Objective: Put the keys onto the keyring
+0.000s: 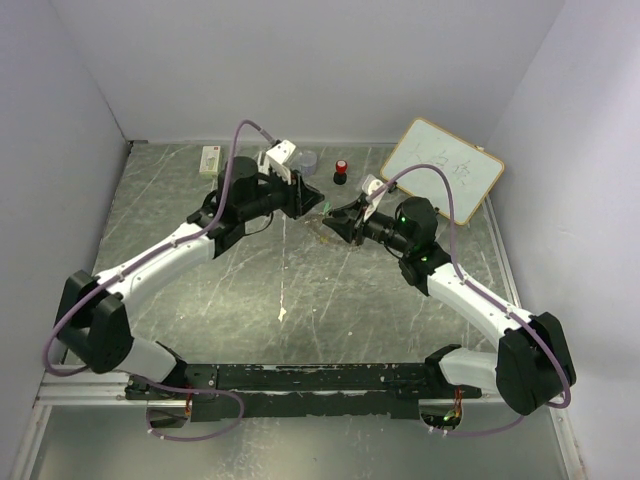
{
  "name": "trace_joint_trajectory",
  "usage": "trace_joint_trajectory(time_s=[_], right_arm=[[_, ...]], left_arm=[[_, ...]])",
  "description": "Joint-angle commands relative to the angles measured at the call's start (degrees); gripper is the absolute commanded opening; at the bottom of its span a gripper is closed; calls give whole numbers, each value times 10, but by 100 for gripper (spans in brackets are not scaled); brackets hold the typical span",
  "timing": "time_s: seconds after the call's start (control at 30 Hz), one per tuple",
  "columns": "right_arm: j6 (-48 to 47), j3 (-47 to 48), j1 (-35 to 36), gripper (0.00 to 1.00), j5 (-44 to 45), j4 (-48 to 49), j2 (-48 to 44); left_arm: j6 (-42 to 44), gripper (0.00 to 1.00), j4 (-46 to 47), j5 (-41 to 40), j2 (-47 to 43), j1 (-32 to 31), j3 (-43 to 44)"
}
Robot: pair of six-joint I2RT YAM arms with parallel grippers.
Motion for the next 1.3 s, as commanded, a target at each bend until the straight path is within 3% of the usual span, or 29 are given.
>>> trace_joint_trajectory(time_s=[0.0,0.23,0.47,0.7,1.27], right_arm=[[13,5,2,0,16,39,-5],[11,11,2,0,18,35,-3],[3,14,1,0,16,24,-12],[1,17,1,0,17,21,-17],[3,20,1,0,17,25,-5]], left_arm=[[5,35,21,-50,-62,-3,-30],[21,40,1,-35,-87,2,-51],[44,56,12,75,-84,37,-79],[59,58,29,135,-70,49,-93],[26,58,99,188,-81,49,-106]])
